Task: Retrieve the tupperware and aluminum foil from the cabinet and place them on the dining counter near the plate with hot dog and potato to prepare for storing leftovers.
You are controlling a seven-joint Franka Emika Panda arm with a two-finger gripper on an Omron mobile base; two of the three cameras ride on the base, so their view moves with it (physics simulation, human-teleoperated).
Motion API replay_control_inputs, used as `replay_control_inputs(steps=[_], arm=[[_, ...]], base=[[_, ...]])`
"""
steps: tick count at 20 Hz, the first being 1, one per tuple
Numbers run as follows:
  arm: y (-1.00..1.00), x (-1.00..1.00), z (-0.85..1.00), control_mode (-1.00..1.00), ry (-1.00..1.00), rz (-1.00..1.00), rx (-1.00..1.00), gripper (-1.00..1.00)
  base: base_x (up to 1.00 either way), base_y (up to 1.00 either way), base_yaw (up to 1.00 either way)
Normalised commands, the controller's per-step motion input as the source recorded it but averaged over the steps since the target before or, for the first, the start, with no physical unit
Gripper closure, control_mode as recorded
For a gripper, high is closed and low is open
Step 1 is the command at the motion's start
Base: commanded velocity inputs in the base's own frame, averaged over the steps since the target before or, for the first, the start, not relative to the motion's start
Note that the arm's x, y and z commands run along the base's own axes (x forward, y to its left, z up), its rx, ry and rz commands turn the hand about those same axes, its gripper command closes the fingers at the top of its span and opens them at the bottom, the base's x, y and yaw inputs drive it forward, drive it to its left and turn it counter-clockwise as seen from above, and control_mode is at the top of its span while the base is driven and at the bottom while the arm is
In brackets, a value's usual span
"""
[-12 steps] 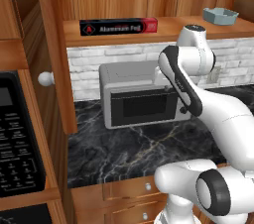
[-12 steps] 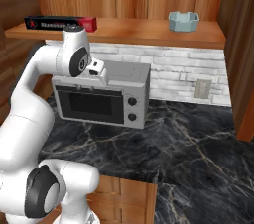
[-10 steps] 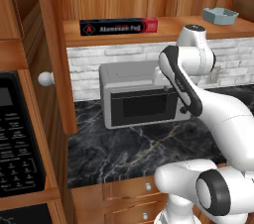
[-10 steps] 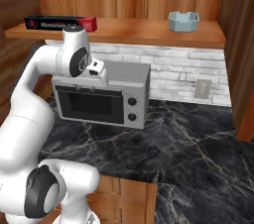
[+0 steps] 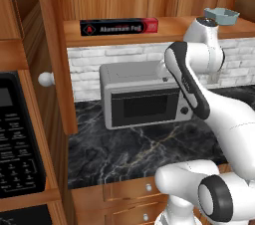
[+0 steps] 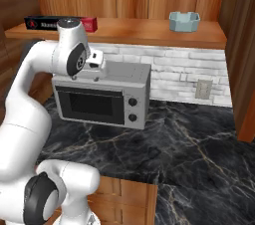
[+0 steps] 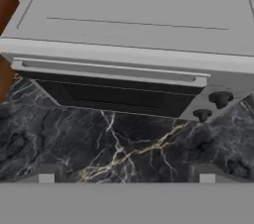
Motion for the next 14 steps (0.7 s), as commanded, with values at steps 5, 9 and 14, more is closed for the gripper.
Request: replay_control_inputs(steps=[5,9,14], arm=[[0.0,0.04,0.95,-1.0,-0.43,0.1,0.0,-1.0],[0.0,0.2,0.69,-1.0,-0.26,0.11,0.0,-1.0],[0.0,0.34,0.62,-1.0,-0.07,0.13,0.02,-1.0]], base=[[0.0,0.0,0.0],[0.0,0.0,0.0],[0.0,0.0,0.0]])
